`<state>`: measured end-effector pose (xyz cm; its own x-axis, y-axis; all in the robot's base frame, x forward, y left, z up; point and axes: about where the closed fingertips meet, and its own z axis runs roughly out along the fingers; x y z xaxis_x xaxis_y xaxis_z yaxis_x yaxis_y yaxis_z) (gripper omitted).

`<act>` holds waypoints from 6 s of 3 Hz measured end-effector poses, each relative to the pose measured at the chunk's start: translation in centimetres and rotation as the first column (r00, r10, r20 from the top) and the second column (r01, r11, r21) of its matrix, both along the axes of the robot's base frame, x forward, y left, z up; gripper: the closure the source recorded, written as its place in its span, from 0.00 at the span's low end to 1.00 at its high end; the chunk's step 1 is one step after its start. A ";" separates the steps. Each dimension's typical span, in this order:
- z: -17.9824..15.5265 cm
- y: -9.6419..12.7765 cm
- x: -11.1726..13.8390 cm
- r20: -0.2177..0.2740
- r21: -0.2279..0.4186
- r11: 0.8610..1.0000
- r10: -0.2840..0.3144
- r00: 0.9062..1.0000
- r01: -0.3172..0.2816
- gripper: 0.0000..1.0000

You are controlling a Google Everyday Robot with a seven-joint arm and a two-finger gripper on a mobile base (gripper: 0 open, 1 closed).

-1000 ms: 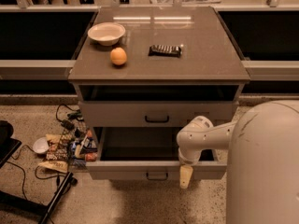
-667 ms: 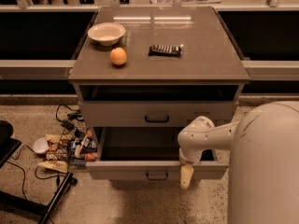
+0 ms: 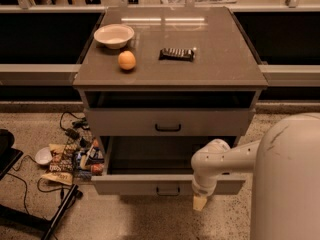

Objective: Open middle drawer

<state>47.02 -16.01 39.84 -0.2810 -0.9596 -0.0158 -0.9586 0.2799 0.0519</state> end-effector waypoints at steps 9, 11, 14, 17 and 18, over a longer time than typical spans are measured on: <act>0.0 -0.2 -5.5 -0.047 0.000 1.000 -0.016 0.999 0.016 0.02; -0.6 -0.8 -9.6 -0.072 0.030 0.997 -0.062 0.996 0.064 0.48; 0.1 -0.6 -10.4 -0.066 0.008 0.997 -0.072 0.995 0.072 1.00; 0.1 -0.5 -11.0 -0.067 -0.004 0.997 -0.076 0.995 0.076 0.81; 0.1 -0.6 -11.0 -0.069 -0.004 0.997 -0.076 0.995 0.076 0.58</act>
Offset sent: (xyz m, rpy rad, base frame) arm -0.1346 0.0270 0.0567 -0.1441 0.1499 0.0017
